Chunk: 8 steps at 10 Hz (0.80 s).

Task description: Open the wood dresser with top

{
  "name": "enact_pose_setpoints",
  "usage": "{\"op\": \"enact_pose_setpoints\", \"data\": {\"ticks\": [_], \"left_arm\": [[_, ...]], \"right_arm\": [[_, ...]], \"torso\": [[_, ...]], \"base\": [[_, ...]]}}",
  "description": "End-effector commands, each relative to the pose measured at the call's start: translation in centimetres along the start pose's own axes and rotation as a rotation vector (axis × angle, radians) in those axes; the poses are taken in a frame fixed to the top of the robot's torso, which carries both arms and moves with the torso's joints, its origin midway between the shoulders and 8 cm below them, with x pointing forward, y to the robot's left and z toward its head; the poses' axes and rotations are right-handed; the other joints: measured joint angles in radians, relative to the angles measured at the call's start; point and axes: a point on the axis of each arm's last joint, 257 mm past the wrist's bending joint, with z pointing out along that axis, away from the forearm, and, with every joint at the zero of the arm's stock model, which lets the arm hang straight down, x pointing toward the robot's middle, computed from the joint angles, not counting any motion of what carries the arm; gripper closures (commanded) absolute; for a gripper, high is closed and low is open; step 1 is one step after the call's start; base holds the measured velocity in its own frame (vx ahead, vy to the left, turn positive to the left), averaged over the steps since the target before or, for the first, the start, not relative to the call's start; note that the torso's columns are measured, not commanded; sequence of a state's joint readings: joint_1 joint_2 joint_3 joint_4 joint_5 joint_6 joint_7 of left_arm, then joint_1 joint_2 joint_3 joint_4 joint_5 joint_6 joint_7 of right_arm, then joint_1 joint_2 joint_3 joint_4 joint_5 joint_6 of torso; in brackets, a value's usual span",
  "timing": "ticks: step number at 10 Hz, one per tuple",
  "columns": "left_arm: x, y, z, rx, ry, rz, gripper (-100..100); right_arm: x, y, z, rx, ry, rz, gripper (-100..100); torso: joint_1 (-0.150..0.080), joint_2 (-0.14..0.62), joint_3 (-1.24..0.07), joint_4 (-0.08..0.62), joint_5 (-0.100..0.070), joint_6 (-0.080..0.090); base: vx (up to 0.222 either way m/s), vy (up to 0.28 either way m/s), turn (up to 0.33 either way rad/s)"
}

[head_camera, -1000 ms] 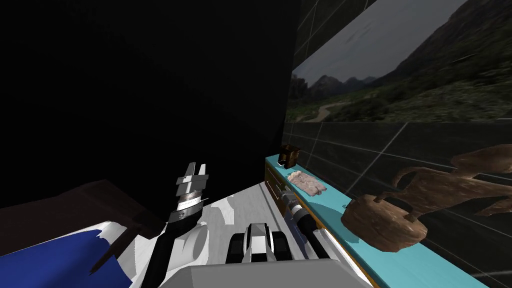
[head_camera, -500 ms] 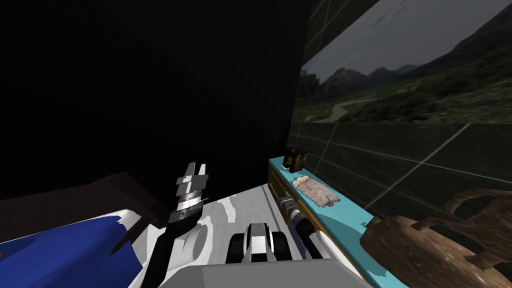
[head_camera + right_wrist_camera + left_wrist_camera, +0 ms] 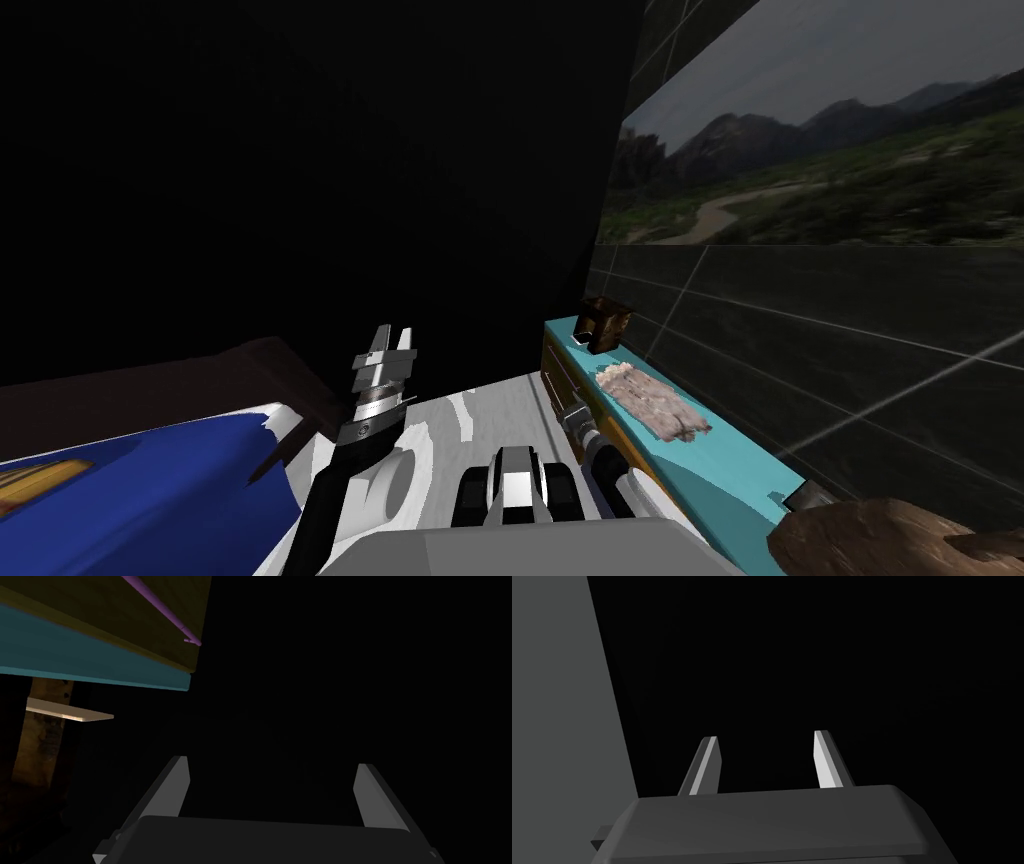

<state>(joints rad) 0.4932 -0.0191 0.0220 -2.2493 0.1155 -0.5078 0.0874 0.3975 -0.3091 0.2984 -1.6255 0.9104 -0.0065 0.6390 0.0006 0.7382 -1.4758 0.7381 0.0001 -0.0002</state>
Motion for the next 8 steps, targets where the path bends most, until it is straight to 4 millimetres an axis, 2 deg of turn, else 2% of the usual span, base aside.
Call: {"op": "enact_pose_setpoints", "data": {"ticks": [1,2,3,5,6,8], "left_arm": [[0.0,0.0,0.0,0.0,0.0,0.0,0],[0.0,0.0,0.0,0.0,0.0,0.0,0],[0.0,0.0,0.0,0.0,0.0,0.0,0],[0.0,0.0,0.0,0.0,0.0,0.0,0],[0.0,0.0,0.0,0.0,0.0,0.0,0],[0.0,0.0,0.0,0.0,0.0,0.0,0]], "right_arm": [[2.9,-0.3,0.0,0.005,0.066,-0.146,-100],[4.7,-0.5,-0.1,0.006,0.108,-0.232,-100],[4.7,-0.5,-0.1,0.006,0.108,-0.237,-100],[7.9,-1.1,-0.5,0.004,0.185,-0.393,-100],[8.0,-1.1,-0.5,0.002,0.185,-0.418,-100],[10.9,-2.1,-1.1,-0.005,0.254,-0.585,-100]], "torso": [[-0.001,-0.001,-0.001,0.0,0.0,0.0],[-0.001,0.0,0.0,0.0,0.0,0.001],[0.0,0.001,0.0,0.0,0.0,0.0],[0.0,0.0,0.0,0.0,0.0,0.0],[-0.002,-0.001,-0.001,0.0,0.0,0.0],[0.0,-0.001,-0.001,0.0,0.0,0.0]], "base": [[0.053,-0.045,0.074],[0.046,-0.039,0.129],[0.034,-0.03,0.072],[0.042,-0.047,0.176],[0.05,-0.051,0.078],[0.054,-0.041,0.161]]}}
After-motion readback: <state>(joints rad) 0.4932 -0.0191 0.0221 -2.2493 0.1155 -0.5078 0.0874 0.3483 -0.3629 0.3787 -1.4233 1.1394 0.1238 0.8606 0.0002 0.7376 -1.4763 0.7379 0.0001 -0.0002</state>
